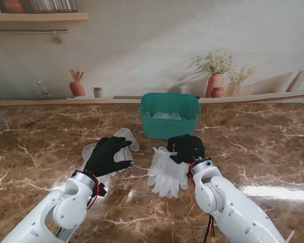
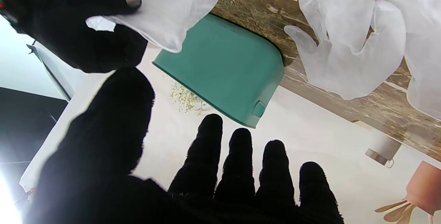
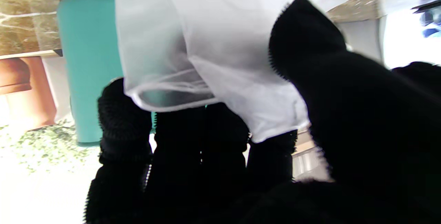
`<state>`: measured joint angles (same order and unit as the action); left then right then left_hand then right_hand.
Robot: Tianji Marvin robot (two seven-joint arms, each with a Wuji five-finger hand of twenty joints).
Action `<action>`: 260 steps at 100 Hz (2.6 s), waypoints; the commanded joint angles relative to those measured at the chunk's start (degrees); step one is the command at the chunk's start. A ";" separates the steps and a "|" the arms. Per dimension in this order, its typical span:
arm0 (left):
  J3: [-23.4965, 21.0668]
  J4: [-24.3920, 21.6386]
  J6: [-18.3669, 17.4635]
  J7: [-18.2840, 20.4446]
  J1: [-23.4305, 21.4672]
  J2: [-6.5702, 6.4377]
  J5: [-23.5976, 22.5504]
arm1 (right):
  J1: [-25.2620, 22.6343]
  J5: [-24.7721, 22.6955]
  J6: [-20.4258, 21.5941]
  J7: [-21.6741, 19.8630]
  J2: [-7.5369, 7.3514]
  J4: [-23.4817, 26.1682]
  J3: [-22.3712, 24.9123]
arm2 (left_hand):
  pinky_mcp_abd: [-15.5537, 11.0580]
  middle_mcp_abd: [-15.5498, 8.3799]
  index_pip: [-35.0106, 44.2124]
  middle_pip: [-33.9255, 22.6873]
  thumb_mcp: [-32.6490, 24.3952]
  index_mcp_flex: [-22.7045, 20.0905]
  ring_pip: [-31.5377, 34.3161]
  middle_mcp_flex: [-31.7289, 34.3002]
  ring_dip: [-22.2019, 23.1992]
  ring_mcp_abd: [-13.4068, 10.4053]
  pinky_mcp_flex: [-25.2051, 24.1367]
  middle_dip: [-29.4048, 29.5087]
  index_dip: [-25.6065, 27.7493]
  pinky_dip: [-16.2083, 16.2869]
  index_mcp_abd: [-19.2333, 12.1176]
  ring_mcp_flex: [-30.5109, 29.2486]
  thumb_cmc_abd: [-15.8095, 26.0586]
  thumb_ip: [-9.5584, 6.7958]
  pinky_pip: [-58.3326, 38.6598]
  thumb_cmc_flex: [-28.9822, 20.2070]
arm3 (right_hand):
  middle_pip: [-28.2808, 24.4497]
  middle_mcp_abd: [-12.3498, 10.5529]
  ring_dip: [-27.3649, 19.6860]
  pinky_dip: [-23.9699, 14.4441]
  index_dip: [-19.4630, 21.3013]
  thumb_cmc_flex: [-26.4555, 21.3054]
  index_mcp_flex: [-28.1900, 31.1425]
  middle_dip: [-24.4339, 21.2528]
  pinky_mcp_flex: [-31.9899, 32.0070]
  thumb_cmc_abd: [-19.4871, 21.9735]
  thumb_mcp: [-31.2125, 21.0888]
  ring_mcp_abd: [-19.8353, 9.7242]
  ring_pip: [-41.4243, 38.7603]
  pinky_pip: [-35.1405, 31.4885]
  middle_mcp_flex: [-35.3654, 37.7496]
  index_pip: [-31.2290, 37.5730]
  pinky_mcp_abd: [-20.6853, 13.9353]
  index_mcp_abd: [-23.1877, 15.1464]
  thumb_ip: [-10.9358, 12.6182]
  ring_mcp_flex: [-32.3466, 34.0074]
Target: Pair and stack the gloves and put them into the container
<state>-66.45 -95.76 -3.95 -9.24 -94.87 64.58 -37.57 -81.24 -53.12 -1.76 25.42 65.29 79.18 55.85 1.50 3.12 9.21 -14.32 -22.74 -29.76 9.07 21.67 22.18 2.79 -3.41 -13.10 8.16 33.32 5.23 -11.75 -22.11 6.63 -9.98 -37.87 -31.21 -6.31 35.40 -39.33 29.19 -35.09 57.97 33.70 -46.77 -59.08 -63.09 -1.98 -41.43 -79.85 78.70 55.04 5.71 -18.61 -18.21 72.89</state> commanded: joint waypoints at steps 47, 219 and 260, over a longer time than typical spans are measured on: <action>0.77 0.23 -0.99 -0.42 0.07 -0.05 0.04 | -8.95 -6.26 8.52 -6.71 -3.95 2.93 -0.75 | -0.86 -1.77 0.75 1.26 2.64 -1.67 -2.23 0.09 -0.92 -3.06 -0.04 0.79 0.65 -1.21 -1.96 0.81 2.32 -1.90 2.26 0.42 | 3.20 -0.10 0.72 -0.36 -3.27 3.93 -2.19 1.77 5.60 4.28 -0.22 -0.80 3.61 1.60 -1.93 -0.65 0.01 0.06 -0.65 -5.04; -3.39 -4.07 -1.11 -0.08 -4.07 -0.35 -1.57 | 18.55 -15.09 13.21 -15.40 -7.93 -8.96 -25.51 | -0.90 -1.65 0.31 1.42 2.65 -1.51 -2.24 0.34 -1.01 -2.96 -0.02 0.89 0.41 -1.76 -1.56 0.47 2.87 -1.97 2.11 0.06 | -5.04 -5.81 0.64 2.66 -0.29 6.33 -15.30 12.38 24.88 1.15 -6.12 -3.95 11.26 31.98 -27.33 -28.43 -3.90 6.54 7.82 -33.71; -3.16 -3.88 -1.25 -0.17 -3.82 -0.29 -1.25 | 17.36 -13.26 14.98 -12.29 -7.46 -10.98 -24.40 | -0.73 -1.62 0.37 1.38 2.97 -1.75 -2.12 0.36 -0.95 -2.93 -0.04 0.87 0.43 -1.90 -1.60 0.47 3.19 -1.95 2.24 0.00 | 12.03 0.03 -11.76 0.63 11.22 0.46 -1.06 -9.36 13.22 -1.55 -3.74 -1.13 19.35 21.29 -21.20 -2.72 -1.66 -7.15 -2.19 -18.00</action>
<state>-69.81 -99.68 -5.27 -9.29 -98.63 64.29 -38.89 -62.48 -67.05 12.50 13.72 58.02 70.40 31.40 1.51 3.04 9.24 -14.30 -20.80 -29.77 9.07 21.67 21.95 2.79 -3.41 -12.74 8.16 31.85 5.10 -11.76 -21.48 6.07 -9.33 -37.88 -17.09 -6.30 23.74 -37.13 38.09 -31.09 54.42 24.76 -29.03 -56.95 -68.76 -3.96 -21.01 -54.12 50.27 50.10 2.72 -24.48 -18.81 46.32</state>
